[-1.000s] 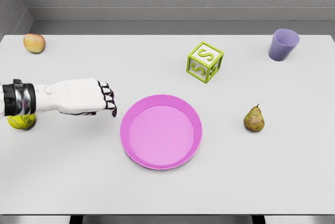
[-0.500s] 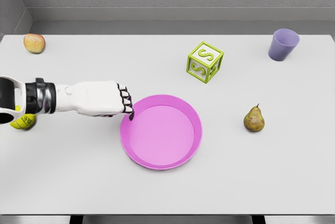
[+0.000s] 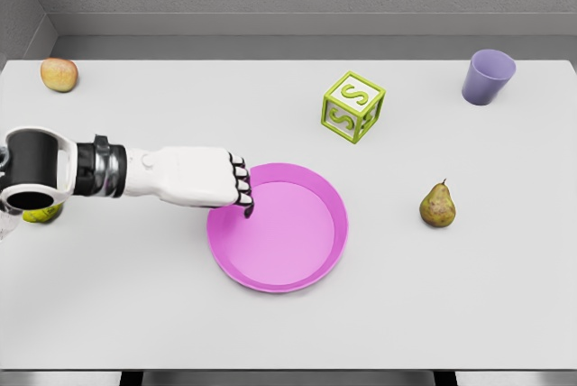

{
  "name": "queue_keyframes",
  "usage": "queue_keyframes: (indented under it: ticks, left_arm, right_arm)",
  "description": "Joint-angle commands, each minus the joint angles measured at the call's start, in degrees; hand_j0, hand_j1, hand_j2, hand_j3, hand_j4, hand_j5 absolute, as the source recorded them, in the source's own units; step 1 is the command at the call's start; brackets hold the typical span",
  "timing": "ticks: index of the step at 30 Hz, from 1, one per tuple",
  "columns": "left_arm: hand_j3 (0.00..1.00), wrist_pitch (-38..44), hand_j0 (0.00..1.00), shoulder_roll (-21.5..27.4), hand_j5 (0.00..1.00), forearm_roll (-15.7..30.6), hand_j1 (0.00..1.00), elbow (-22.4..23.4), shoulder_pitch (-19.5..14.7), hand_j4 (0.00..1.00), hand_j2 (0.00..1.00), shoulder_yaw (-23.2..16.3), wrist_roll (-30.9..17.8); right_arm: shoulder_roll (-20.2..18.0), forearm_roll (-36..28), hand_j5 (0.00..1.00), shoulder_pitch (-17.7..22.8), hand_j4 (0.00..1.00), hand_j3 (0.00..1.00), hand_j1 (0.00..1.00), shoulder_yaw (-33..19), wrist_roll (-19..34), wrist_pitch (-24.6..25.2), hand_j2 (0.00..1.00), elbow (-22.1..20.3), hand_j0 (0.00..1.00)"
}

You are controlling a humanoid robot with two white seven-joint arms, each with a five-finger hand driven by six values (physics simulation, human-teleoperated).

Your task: Put the lemon on the plate with left arm

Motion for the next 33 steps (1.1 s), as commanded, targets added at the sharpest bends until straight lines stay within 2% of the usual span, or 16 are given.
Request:
queue_keyframes:
  ticks: [1,11,19,23,24,25,27,30,33]
  left_arm:
    - [0.60,0.14,0.60,-1.16,0.60,0.28,0.60,0.12,0.00,0.60,0.60,-1.45,0.02]
    - [0.60,0.14,0.60,-3.71,0.60,0.01,0.60,0.21,-1.76,0.60,0.60,-4.26,-0.15]
    - [0.60,0.14,0.60,-5.03,0.60,-0.07,0.60,0.21,-1.76,0.60,0.60,-4.44,-0.52]
    - [0.61,0.14,0.61,-6.26,0.61,-0.16,0.61,0.21,-2.37,0.61,0.61,-5.75,-0.52]
    - [0.67,0.14,0.67,-6.70,0.67,-0.25,0.67,0.47,-2.46,0.67,0.67,-6.55,-0.52]
    - [0.94,0.14,0.94,-6.78,0.94,0.19,0.94,0.74,-2.46,0.94,0.94,-6.55,-0.52]
    - [0.99,0.14,0.99,-6.35,0.99,0.37,0.99,0.74,-3.25,0.99,0.99,-6.37,-0.52]
    - [1.00,0.14,1.00,-3.36,1.00,1.42,1.00,0.74,-3.34,1.00,1.00,-5.23,-0.52]
    - [1.00,0.14,1.00,2.35,1.00,3.09,1.00,0.48,-2.90,1.00,1.00,-0.57,-0.52]
  right_arm:
    - [0.00,0.01,1.00,0.00,1.00,1.00,1.00,0.00,0.00,0.00,1.00,0.05,1.00]
    - [0.00,0.01,1.00,0.00,1.00,1.00,1.00,0.00,0.00,0.00,1.00,0.05,1.00]
    - [0.00,0.01,1.00,0.00,1.00,1.00,1.00,0.00,0.00,0.00,1.00,0.05,1.00]
    - [0.00,0.01,1.00,0.00,1.00,1.00,1.00,0.00,0.00,0.00,1.00,-0.04,1.00]
    - [0.00,0.01,1.00,0.00,1.00,1.00,1.00,0.00,0.00,0.00,1.00,-0.04,1.00]
    - [0.00,0.01,1.00,0.00,1.00,1.00,1.00,0.00,0.00,0.00,1.00,-0.04,1.00]
    - [0.00,0.01,1.00,0.00,1.00,1.00,1.00,0.00,0.00,0.00,1.00,0.05,1.00]
    - [0.00,0.01,1.00,0.00,1.00,1.00,1.00,0.00,0.00,0.00,1.00,0.05,1.00]
    - [0.00,0.01,1.00,0.00,1.00,1.00,1.00,0.00,0.00,0.00,1.00,-0.04,1.00]
